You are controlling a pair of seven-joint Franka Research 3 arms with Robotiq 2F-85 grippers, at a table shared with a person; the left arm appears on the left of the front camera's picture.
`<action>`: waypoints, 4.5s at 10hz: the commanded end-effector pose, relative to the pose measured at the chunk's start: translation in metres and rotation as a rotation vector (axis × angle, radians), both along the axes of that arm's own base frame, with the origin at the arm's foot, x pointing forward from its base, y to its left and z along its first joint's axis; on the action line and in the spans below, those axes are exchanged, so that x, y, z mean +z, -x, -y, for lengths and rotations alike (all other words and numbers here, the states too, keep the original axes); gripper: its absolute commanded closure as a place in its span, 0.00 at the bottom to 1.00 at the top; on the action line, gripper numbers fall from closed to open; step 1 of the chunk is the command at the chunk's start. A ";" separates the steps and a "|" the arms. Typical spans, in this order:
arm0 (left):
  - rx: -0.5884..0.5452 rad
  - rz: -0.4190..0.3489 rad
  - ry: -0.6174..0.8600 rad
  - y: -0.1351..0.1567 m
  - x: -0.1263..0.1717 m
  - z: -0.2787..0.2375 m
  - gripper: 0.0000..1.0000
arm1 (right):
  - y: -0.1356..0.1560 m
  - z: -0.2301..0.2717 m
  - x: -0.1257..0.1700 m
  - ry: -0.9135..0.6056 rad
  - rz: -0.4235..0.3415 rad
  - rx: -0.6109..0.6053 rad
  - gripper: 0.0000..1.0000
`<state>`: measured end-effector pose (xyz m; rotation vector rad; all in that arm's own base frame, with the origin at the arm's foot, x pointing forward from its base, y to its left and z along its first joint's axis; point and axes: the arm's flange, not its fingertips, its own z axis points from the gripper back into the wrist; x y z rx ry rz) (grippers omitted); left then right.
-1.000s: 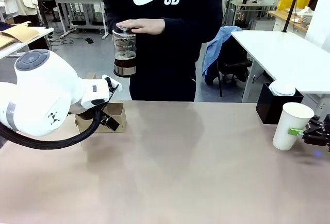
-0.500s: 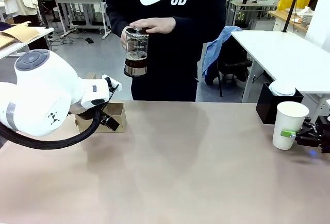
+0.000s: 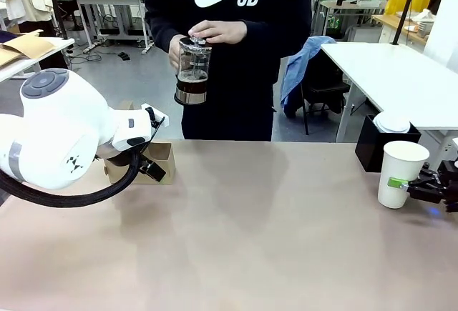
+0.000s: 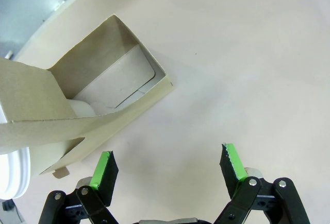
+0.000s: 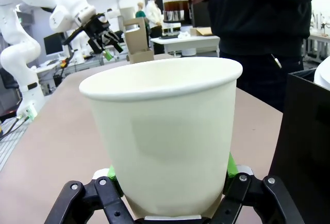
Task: Pour a drink into a cup and package it in a carrier.
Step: Pick up the 600 ml Paper Cup and place it in the middle top area of the table, then when a person places the Paper Cup Lid on the 600 ml Paper Cup , lift the 600 ml Paper Cup.
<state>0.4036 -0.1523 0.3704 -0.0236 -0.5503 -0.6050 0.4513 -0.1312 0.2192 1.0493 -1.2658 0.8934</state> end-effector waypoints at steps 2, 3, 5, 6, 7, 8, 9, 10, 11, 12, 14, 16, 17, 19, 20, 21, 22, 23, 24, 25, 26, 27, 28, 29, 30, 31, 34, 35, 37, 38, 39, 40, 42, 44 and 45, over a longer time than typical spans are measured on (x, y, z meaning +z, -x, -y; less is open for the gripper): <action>0.000 0.000 0.001 0.000 0.000 0.000 0.00 | 0.019 -0.011 0.038 -0.044 -0.021 -0.134 0.20; 0.000 0.000 0.001 0.000 0.000 0.000 0.00 | 0.023 -0.024 0.058 -0.043 -0.025 -0.151 0.20; 0.000 0.000 0.001 0.000 0.000 0.000 0.00 | 0.025 -0.070 0.092 -0.046 -0.012 -0.192 0.20; 0.000 0.000 0.001 0.000 0.000 0.000 0.00 | 0.021 -0.096 0.100 -0.044 -0.031 -0.202 0.20; 0.000 0.000 0.001 0.000 0.000 0.000 0.00 | 0.014 -0.124 0.106 -0.070 -0.008 -0.216 0.20; 0.000 0.000 0.001 0.000 0.000 0.000 0.00 | 0.010 -0.158 0.111 -0.095 0.030 -0.220 0.20; 0.000 0.000 0.001 0.000 0.000 0.000 0.00 | 0.005 -0.188 0.111 -0.106 0.056 -0.233 0.20; 0.000 0.000 0.001 0.000 0.000 0.000 0.00 | -0.003 -0.218 0.109 -0.107 0.037 -0.221 0.20; 0.000 0.000 0.001 0.000 0.000 0.000 0.00 | -0.012 -0.246 0.103 -0.092 0.050 -0.243 0.20; 0.000 0.000 0.001 0.000 0.000 0.000 0.00 | -0.026 -0.272 0.094 -0.081 0.045 -0.262 0.20; 0.000 0.000 0.001 0.000 0.000 0.000 0.00 | -0.052 -0.300 0.078 -0.060 0.097 -0.288 0.20; 0.000 0.000 0.001 0.000 0.000 0.000 0.00 | -0.075 -0.312 0.060 -0.062 0.072 -0.289 0.20; 0.000 0.000 0.001 0.000 0.000 0.000 0.00 | -0.083 -0.312 0.054 -0.055 0.058 -0.288 0.20; 0.000 0.000 0.001 0.000 0.000 0.000 0.00 | -0.088 -0.303 0.048 -0.096 -0.012 -0.195 0.20; 0.000 0.000 0.001 0.000 0.000 0.000 0.00 | -0.081 -0.307 0.049 -0.077 0.037 -0.258 0.20; 0.000 0.000 0.001 0.000 0.000 0.000 0.00 | -0.081 -0.307 0.049 -0.077 0.037 -0.258 0.20; 0.000 0.000 0.001 0.000 0.000 0.000 0.00 | -0.081 -0.307 0.049 -0.077 0.037 -0.258 0.20; 0.000 0.000 0.001 0.000 0.000 0.000 0.00 | -0.081 -0.307 0.049 -0.077 0.037 -0.258 0.20; 0.000 0.000 0.001 0.000 0.000 0.000 0.00 | -0.081 -0.307 0.049 -0.077 0.037 -0.258 0.20; 0.000 0.000 0.001 0.000 0.000 0.000 0.00 | -0.081 -0.307 0.049 -0.077 0.037 -0.258 0.20; 0.000 0.000 0.001 0.000 0.000 0.000 0.00 | -0.081 -0.307 0.049 -0.077 0.037 -0.258 0.20; 0.000 0.000 0.001 0.000 0.000 0.000 0.00 | -0.081 -0.307 0.049 -0.077 0.037 -0.258 0.20; 0.000 0.000 0.001 0.000 0.000 0.000 0.00 | -0.081 -0.307 0.049 -0.077 0.037 -0.258 0.20; 0.000 0.000 0.001 0.000 0.000 0.000 0.00 | -0.081 -0.307 0.049 -0.077 0.037 -0.258 0.20; 0.000 0.000 0.001 0.000 0.000 0.000 0.00 | -0.081 -0.307 0.049 -0.077 0.037 -0.258 0.20; 0.000 0.000 0.001 0.000 0.000 0.000 0.00 | -0.081 -0.307 0.049 -0.077 0.037 -0.258 0.20; 0.000 0.000 0.001 0.000 0.000 0.000 0.00 | -0.081 -0.307 0.049 -0.077 0.037 -0.258 0.20; 0.000 0.000 0.001 0.000 0.000 0.000 0.00 | -0.081 -0.307 0.049 -0.077 0.037 -0.258 0.20; 0.000 0.000 0.001 0.000 0.000 0.000 0.00 | -0.081 -0.307 0.049 -0.077 0.037 -0.258 0.20; 0.000 0.000 0.001 0.000 0.000 0.000 0.00 | -0.081 -0.307 0.049 -0.077 0.037 -0.258 0.20; 0.000 0.000 0.001 0.000 0.000 0.000 0.00 | -0.081 -0.307 0.049 -0.077 0.037 -0.258 0.20; 0.000 0.000 0.001 0.000 0.000 0.000 0.00 | -0.081 -0.307 0.049 -0.077 0.037 -0.258 0.20; 0.000 0.000 0.001 0.000 0.000 0.000 0.00 | -0.081 -0.307 0.049 -0.077 0.037 -0.258 0.20; 0.000 0.000 0.001 0.000 0.000 0.000 0.00 | -0.081 -0.307 0.049 -0.077 0.037 -0.258 0.20; 0.000 0.000 0.001 0.000 0.000 0.000 0.00 | -0.081 -0.307 0.049 -0.077 0.037 -0.258 0.20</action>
